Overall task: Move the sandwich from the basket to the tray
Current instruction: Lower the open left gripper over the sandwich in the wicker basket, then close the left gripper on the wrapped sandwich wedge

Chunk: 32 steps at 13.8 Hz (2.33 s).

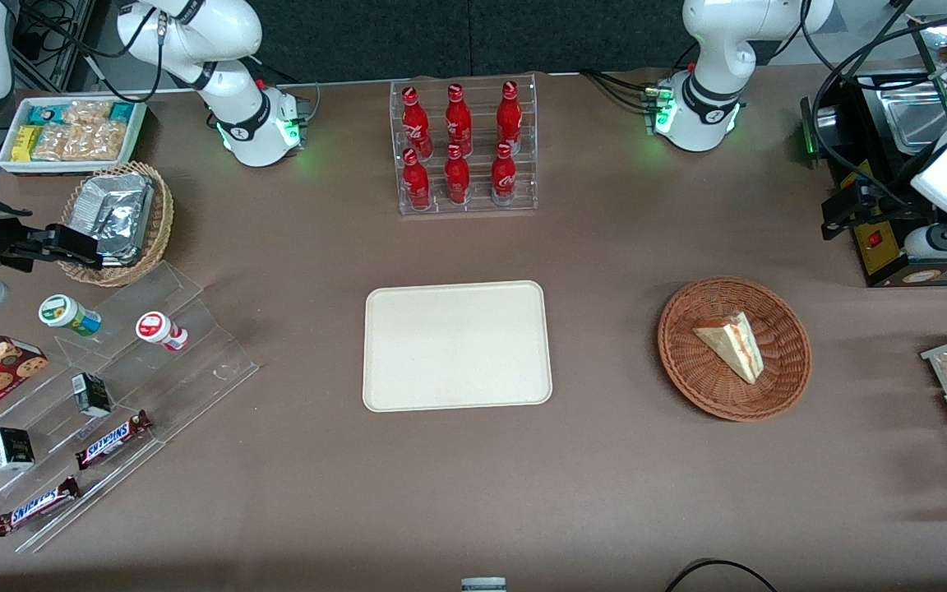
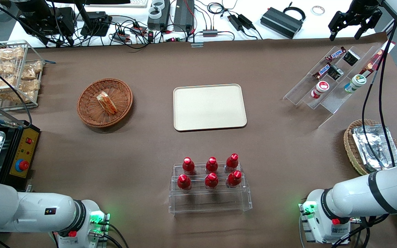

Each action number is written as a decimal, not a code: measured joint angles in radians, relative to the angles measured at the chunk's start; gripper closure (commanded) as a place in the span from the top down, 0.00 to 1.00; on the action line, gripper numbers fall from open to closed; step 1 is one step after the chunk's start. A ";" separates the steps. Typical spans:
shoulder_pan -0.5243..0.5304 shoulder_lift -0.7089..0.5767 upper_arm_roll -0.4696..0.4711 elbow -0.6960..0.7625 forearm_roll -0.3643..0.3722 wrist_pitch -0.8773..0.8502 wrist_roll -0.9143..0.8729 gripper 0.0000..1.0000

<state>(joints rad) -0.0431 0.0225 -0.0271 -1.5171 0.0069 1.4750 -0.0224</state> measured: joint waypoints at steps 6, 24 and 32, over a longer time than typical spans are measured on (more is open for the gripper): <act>0.006 0.061 0.002 -0.014 0.000 -0.034 -0.222 1.00; -0.002 0.188 -0.003 -0.647 0.001 0.815 -0.771 1.00; -0.002 0.316 -0.002 -0.660 0.001 0.936 -0.775 0.37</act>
<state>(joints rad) -0.0446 0.3384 -0.0296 -2.1766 0.0075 2.4111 -0.7973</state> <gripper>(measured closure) 0.062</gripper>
